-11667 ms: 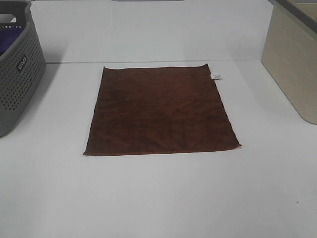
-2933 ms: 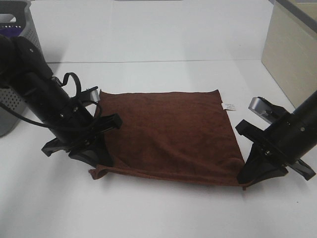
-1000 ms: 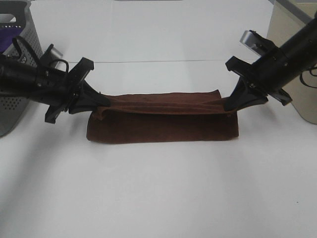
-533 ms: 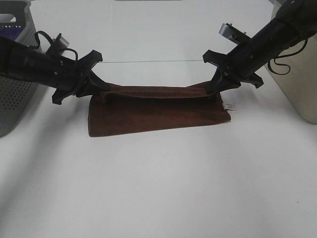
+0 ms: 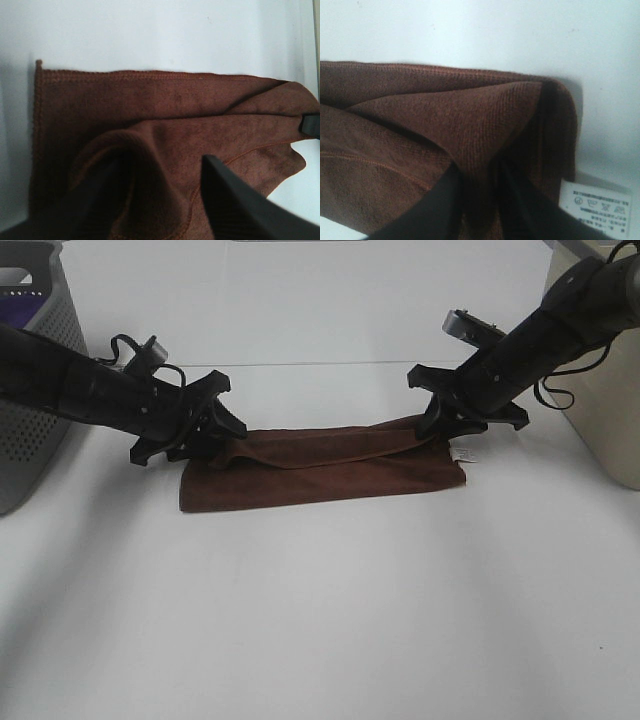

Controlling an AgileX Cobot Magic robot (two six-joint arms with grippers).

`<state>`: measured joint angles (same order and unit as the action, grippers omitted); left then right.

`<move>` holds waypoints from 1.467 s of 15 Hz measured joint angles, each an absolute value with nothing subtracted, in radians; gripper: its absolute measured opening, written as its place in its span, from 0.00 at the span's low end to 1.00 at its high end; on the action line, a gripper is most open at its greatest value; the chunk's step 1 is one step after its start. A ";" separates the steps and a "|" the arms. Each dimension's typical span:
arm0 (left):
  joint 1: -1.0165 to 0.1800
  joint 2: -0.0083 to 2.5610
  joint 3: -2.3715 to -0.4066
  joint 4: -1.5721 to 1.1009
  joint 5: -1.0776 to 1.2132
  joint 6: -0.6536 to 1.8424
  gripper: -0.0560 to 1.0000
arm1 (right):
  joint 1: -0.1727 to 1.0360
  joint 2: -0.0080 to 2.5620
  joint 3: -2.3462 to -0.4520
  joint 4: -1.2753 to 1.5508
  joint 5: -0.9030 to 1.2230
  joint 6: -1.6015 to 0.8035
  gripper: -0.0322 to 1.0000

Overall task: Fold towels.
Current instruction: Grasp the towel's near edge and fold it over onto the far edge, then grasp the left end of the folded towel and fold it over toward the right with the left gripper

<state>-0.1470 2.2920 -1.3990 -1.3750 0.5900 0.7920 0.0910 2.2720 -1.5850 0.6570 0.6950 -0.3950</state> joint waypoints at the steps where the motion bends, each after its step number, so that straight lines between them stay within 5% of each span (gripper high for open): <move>1: -0.147 2.292 -1.401 -1.375 0.590 0.792 0.64 | 0.091 2.272 -1.585 0.657 0.702 -0.394 0.48; 3: -0.147 2.292 -1.411 -1.369 0.616 0.792 0.78 | 0.090 2.272 -1.585 0.655 0.754 -0.394 0.82; 5: -0.140 2.282 -1.419 -1.344 0.652 0.792 0.81 | 0.090 2.259 -1.585 0.633 0.794 -0.392 0.94; 12: -0.104 2.240 -1.419 -1.076 0.637 0.558 0.82 | 0.090 2.168 -1.585 0.385 0.875 -0.229 0.97; 17: -0.123 2.284 -1.436 -1.136 0.634 0.507 0.81 | 0.090 2.168 -1.585 0.375 0.882 -0.214 0.97; 20: -0.167 2.309 -1.456 -1.146 0.630 0.511 0.61 | 0.090 2.168 -1.585 0.374 0.882 -0.214 0.97; 22: -0.174 2.317 -1.459 -1.119 0.629 0.511 0.29 | 0.090 2.168 -1.585 0.374 0.882 -0.214 0.97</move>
<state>-0.1740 2.3170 -1.4590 -1.1190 0.6290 0.5110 0.0900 2.1680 -1.5850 0.3740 0.8820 -0.2140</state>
